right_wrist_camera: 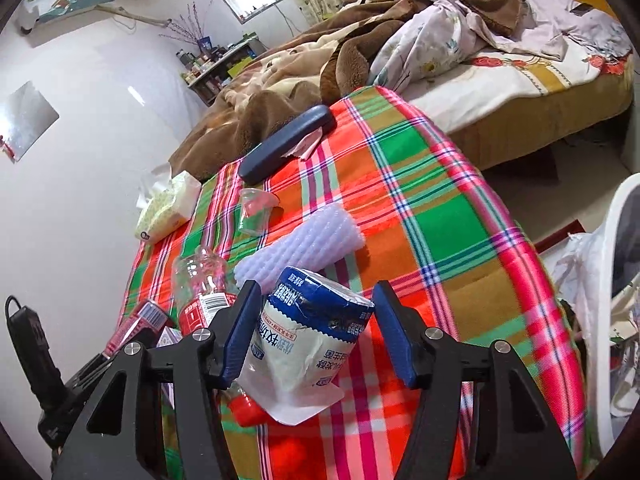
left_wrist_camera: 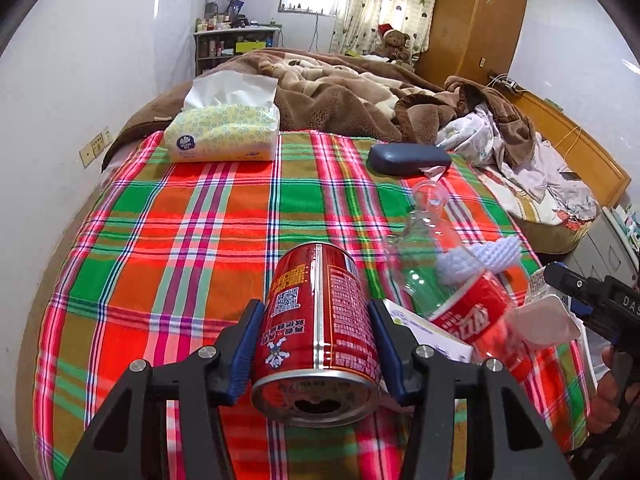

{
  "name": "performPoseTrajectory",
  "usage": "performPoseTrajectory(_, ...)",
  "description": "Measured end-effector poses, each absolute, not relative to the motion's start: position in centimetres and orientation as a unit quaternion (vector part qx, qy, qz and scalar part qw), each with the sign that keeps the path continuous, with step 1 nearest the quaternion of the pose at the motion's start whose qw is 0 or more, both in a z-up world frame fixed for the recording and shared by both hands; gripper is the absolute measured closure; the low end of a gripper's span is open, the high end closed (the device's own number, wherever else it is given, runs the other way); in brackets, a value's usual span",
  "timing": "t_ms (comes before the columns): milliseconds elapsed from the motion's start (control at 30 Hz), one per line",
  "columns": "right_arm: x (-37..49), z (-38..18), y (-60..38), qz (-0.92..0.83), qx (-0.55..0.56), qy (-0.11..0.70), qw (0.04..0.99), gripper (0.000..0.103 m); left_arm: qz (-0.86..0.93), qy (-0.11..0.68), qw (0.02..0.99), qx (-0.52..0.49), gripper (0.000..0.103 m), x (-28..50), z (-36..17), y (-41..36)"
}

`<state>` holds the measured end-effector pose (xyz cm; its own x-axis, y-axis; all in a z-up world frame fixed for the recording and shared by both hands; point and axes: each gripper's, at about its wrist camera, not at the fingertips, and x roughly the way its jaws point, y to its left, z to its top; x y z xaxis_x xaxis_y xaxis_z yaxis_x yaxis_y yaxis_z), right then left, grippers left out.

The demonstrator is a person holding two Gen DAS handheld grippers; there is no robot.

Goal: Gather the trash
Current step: 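Carry the red can and milk pouch with both tools over the bin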

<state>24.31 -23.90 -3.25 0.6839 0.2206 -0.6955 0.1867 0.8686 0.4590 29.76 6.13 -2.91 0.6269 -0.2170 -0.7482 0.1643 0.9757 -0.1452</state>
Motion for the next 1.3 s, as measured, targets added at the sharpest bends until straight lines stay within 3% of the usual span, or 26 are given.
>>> performPoseTrajectory(433, 21.7, -1.0, -24.5, 0.014, 0.235, 0.362, 0.902, 0.044, -0.126, 0.381, 0.915, -0.030, 0.050, 24.3, 0.6, 4.0)
performPoseTrajectory(1300, 13.5, 1.9, -33.3, -0.047, 0.239, 0.293, 0.924, 0.044, -0.240, 0.310, 0.920, 0.026, 0.050, 14.7, 6.4, -10.4)
